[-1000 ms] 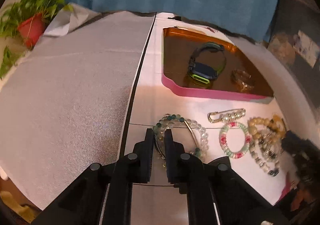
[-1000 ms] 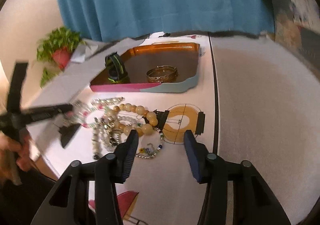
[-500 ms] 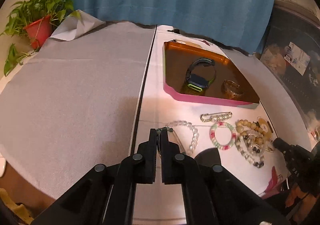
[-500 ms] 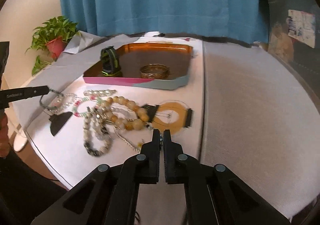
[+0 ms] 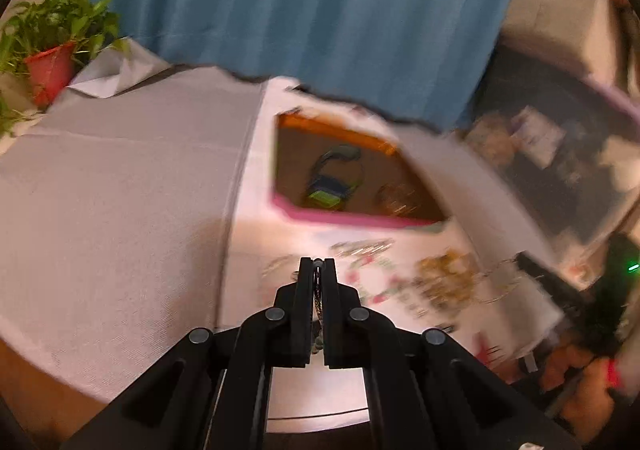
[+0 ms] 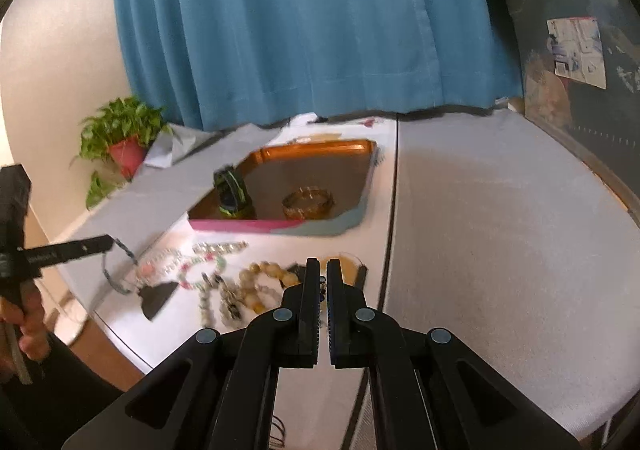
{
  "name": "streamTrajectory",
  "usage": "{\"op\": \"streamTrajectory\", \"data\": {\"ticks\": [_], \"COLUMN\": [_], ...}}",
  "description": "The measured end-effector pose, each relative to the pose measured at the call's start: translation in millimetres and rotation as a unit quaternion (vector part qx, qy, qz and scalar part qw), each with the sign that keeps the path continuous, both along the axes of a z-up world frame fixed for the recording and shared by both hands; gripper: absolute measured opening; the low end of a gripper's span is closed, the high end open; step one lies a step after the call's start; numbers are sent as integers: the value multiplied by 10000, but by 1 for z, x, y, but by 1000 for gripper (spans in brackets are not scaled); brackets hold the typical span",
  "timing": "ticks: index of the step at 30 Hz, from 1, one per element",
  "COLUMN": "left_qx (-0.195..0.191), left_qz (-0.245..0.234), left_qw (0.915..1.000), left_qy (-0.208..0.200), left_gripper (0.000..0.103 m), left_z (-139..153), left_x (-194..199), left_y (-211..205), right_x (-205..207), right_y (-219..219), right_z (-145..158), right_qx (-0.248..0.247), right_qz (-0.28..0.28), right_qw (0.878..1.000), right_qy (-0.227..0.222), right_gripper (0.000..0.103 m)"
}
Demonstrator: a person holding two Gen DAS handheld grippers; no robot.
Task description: Organize jewelry
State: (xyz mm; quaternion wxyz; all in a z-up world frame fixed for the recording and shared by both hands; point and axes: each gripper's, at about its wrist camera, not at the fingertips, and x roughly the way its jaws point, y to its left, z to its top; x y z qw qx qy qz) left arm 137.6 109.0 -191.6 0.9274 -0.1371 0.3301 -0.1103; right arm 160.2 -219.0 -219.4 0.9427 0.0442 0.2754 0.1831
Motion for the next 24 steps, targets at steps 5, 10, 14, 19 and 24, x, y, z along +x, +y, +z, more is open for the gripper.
{"op": "streamTrajectory", "data": {"ticks": [5, 10, 14, 19, 24], "left_qx": [-245, 350, 609, 1015, 1033], "left_qz": [-58, 129, 108, 7, -61], "left_qw": [9993, 9965, 9944, 9910, 9900], "left_qy": [261, 745, 852, 869, 958], "left_gripper": [1, 1, 1, 1, 1], "left_z": [-6, -24, -31, -35, -38], "left_x": [9, 23, 28, 30, 30], "left_y": [-4, -19, -30, -46, -56], "right_x": [-5, -4, -3, -3, -1], "right_y": [-2, 1, -4, -4, 7], "right_z": [12, 5, 5, 3, -10], "right_qx": [174, -20, 100, 17, -200], "right_qz": [37, 0, -60, -97, -138], "right_qw": [9998, 9999, 9994, 9993, 9984], "right_qy": [-115, 158, 338, 374, 504], "right_gripper": [3, 3, 3, 3, 3]}}
